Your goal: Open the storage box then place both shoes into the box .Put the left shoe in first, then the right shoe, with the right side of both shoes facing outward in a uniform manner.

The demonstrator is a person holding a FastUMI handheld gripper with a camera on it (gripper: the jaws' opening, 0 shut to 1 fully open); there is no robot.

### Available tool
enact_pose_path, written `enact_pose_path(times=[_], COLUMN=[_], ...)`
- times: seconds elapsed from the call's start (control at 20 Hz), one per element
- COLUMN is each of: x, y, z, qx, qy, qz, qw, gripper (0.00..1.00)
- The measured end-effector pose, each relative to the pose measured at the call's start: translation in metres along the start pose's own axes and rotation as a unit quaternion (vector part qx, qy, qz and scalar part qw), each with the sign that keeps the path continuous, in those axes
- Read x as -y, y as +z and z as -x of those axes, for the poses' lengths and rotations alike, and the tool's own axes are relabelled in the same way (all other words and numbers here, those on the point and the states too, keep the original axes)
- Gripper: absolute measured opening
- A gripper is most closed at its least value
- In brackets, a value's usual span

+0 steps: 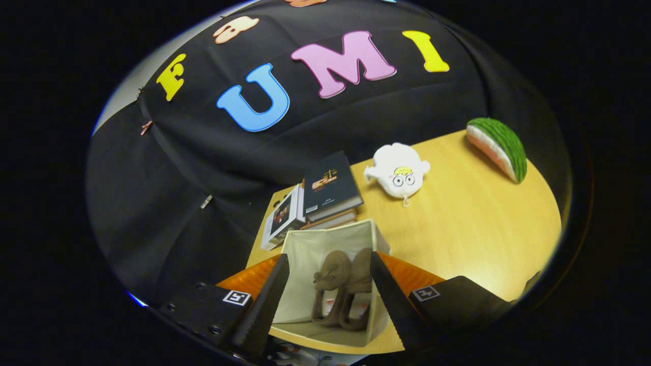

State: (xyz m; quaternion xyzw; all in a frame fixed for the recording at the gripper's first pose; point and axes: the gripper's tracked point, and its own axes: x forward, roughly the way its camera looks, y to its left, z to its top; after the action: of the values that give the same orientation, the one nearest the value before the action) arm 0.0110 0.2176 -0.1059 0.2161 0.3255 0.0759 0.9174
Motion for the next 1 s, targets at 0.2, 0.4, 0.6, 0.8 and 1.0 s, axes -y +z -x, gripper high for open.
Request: enact_pose_path(times=[0.2,0.4,0.6,0.8,1.0], x=[0.041,0.091,0.130,0.161,0.199], y=[0.045,0.078,0.108,0.134,0.137], z=[0.039,0.073,0.106,0.136,0.138], qx=[0.088,0.158,0.221,0.276,0.265], qy=[-0.038,-0.092,-0.114,-0.110,-0.106], qz=[0.021,0.047,0.083,0.115,0.146], qw=[0.995,0.982,0.965,0.948,0.947], gripper=[0.98,0.98,0.98,0.98,0.98])
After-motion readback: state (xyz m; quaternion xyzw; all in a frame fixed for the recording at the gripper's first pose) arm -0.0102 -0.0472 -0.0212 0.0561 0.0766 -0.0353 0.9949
